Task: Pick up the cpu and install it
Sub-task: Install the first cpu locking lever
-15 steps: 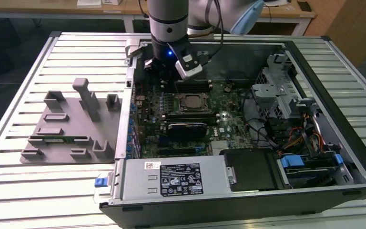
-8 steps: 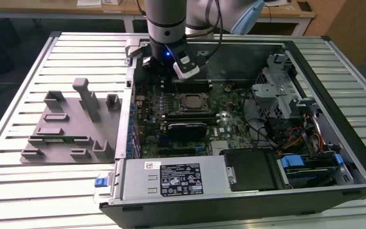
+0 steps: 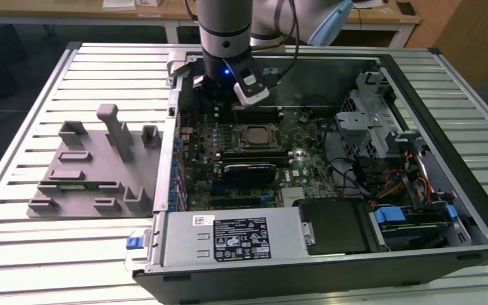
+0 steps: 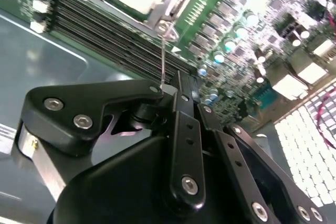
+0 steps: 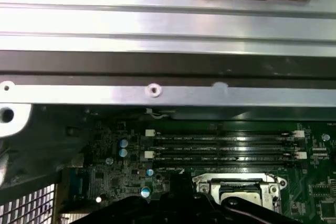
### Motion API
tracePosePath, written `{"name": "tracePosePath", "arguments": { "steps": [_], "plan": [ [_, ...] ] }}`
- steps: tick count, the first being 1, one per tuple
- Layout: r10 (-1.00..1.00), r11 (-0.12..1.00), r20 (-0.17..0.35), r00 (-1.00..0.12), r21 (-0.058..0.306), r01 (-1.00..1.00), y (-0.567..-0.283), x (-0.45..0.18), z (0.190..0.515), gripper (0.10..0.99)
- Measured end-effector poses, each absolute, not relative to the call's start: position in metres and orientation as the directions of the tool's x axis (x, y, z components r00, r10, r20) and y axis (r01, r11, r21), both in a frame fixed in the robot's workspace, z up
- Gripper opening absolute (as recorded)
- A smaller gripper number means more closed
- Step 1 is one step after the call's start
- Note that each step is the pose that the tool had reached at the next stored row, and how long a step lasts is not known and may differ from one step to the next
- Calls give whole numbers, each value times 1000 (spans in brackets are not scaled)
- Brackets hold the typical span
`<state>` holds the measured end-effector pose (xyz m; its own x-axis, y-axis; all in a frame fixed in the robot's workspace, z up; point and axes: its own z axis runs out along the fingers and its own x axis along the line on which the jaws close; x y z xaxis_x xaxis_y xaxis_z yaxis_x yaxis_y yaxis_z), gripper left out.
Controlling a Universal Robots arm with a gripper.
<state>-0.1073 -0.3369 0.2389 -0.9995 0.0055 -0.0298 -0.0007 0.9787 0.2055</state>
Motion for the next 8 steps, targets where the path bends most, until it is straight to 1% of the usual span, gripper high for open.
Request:
{"name": "tracePosePath", "arguments": {
  "steps": [8],
  "plan": [
    [8,979,-29,-1000,205,2,-337,-87,239,106]
  ]
}}
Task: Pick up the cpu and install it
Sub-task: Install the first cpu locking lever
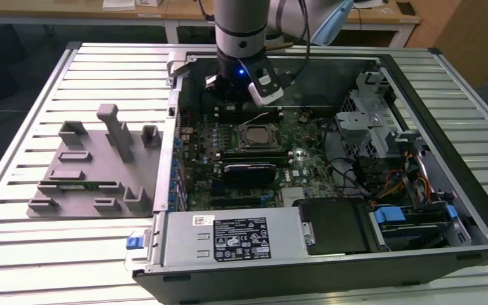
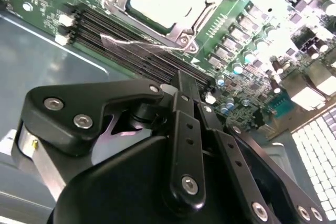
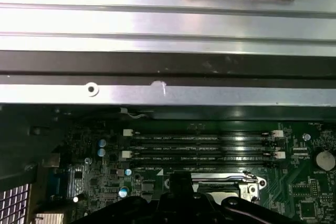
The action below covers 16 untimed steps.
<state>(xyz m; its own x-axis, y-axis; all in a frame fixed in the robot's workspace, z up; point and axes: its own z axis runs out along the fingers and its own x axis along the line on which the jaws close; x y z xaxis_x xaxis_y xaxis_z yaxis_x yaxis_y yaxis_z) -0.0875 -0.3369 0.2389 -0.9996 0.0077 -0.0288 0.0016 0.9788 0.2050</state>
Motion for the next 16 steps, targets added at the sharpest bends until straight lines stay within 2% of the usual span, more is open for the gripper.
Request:
{"name": "tracePosePath", "arguments": {
  "steps": [6,16],
  "plan": [
    [10,979,-31,-999,203,3,-337,-87,239,106],
    [55,985,-104,-993,169,37,-337,-87,235,106]
  ]
}}
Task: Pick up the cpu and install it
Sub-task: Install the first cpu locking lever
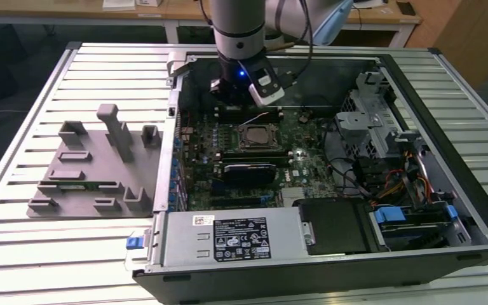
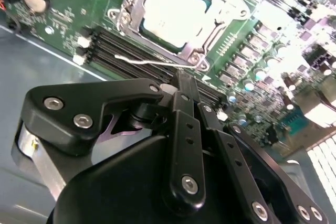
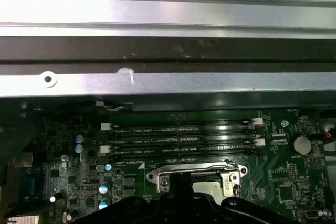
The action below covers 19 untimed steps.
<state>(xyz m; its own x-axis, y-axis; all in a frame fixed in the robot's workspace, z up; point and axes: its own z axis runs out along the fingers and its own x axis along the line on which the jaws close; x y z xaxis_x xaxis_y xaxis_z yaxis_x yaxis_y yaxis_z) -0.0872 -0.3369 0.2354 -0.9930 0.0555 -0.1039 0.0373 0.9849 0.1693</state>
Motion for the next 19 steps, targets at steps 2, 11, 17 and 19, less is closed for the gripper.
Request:
{"name": "tracePosePath", "arguments": {
  "steps": [2,11,17,19],
  "plan": [
    [64,985,-114,-991,166,44,-337,-87,234,106],
    [103,984,-120,-987,159,83,-337,-83,228,106],
    [127,981,-120,-985,158,108,-336,-77,224,106],
    [135,981,-120,-984,158,115,-336,-75,223,106]
  ]
}}
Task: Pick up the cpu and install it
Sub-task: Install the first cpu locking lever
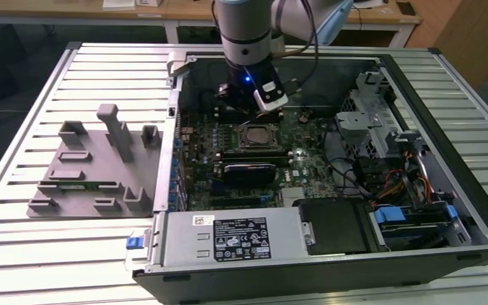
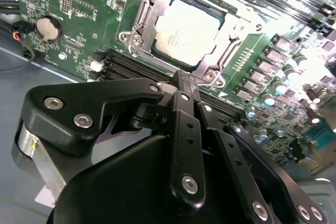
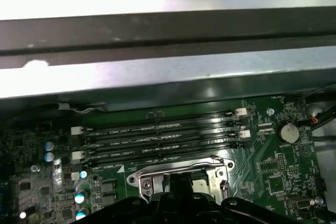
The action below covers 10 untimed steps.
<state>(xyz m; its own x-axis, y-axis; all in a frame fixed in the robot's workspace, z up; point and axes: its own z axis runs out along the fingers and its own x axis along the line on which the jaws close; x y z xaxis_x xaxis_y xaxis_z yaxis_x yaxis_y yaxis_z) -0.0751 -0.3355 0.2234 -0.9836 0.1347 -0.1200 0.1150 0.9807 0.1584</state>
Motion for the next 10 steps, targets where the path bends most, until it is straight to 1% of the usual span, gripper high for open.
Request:
{"name": "tracePosePath", "arguments": {
  "steps": [10],
  "plan": [
    [166,977,-120,-979,158,146,-329,-65,220,106]
  ]
}}
